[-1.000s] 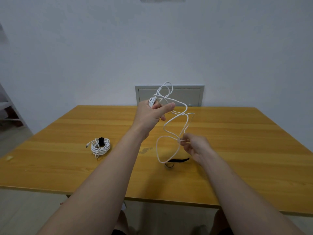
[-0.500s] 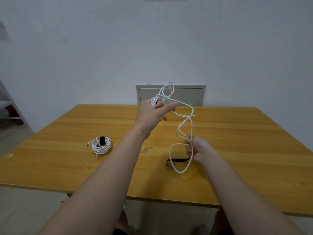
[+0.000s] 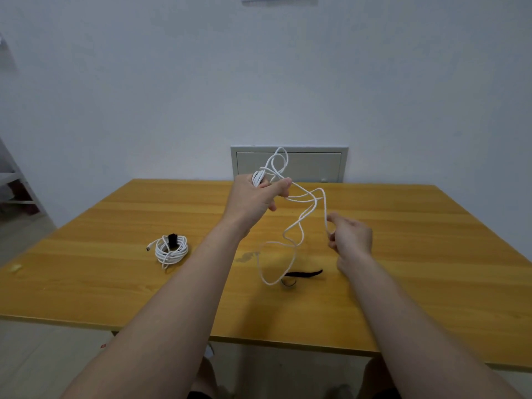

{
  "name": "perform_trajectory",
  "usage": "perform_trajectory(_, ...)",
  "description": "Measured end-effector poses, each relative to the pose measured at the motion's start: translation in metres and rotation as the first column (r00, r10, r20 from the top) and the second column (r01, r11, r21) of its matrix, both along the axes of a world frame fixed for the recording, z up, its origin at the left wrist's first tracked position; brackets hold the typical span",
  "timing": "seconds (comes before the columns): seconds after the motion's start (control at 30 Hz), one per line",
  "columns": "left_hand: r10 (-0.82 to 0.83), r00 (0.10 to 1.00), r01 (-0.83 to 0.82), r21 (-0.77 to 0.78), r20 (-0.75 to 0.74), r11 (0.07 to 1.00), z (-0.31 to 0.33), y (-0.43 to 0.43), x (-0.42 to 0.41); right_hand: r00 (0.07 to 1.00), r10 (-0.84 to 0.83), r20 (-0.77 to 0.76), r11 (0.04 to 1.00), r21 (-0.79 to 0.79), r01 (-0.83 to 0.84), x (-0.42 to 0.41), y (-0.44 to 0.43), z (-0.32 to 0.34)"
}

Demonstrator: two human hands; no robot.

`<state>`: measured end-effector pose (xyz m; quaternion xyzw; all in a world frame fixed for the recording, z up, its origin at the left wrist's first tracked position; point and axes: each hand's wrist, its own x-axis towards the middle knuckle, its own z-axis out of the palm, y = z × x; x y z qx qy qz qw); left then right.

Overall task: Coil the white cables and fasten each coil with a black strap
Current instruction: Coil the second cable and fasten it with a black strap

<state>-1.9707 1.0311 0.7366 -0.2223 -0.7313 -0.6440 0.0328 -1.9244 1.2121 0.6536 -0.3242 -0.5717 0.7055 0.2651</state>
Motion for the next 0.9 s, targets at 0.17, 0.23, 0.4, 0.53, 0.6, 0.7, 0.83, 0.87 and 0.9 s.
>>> perform_trajectory(0.17,0.03,0.999,-0.034,-0.126,-0.038,0.991,-0.002,-0.001,-0.003,0.987,-0.123,-0.102,0.99,0.061,0.13,0.0,0.002,0.021)
perform_trajectory(0.23,0.002,0.998,-0.014,-0.2,-0.062,0.98,0.0,-0.003,-0.002,0.983,-0.123,-0.135,0.99,0.046,0.13,0.0,0.003,0.029)
perform_trajectory(0.4,-0.171,0.978,0.124,-0.33,-0.118,0.936,0.007,-0.007,0.005,0.974,-0.072,-0.215,0.997,0.016,0.077,0.002,0.0,0.042)
perform_trajectory(0.53,-0.277,0.951,0.225,-0.314,-0.134,0.923,0.007,-0.007,0.002,0.976,0.021,-0.216,0.999,0.042,-0.013,-0.002,0.0,0.039)
perform_trajectory(0.6,-0.31,0.941,0.264,-0.273,-0.139,0.925,0.008,-0.008,0.001,0.985,0.125,-0.122,0.981,0.161,-0.105,-0.003,0.001,0.035)
perform_trajectory(0.7,-0.332,0.935,0.303,-0.201,-0.127,0.932,0.011,-0.012,0.001,0.983,0.17,0.066,0.926,0.33,-0.183,0.0,0.004,0.031)
perform_trajectory(0.83,-0.288,0.952,0.267,-0.175,-0.105,0.948,0.016,-0.016,-0.001,0.993,-0.021,0.113,0.91,0.414,-0.028,0.0,0.019,0.029)
perform_trajectory(0.87,-0.254,0.961,0.231,-0.188,-0.108,0.955,0.017,-0.016,-0.002,0.995,-0.047,0.087,0.928,0.373,0.011,0.0,0.023,0.029)
perform_trajectory(0.9,-0.214,0.97,0.187,-0.208,-0.114,0.96,0.018,-0.015,-0.003,0.997,-0.068,0.048,0.953,0.298,0.051,0.0,0.027,0.029)
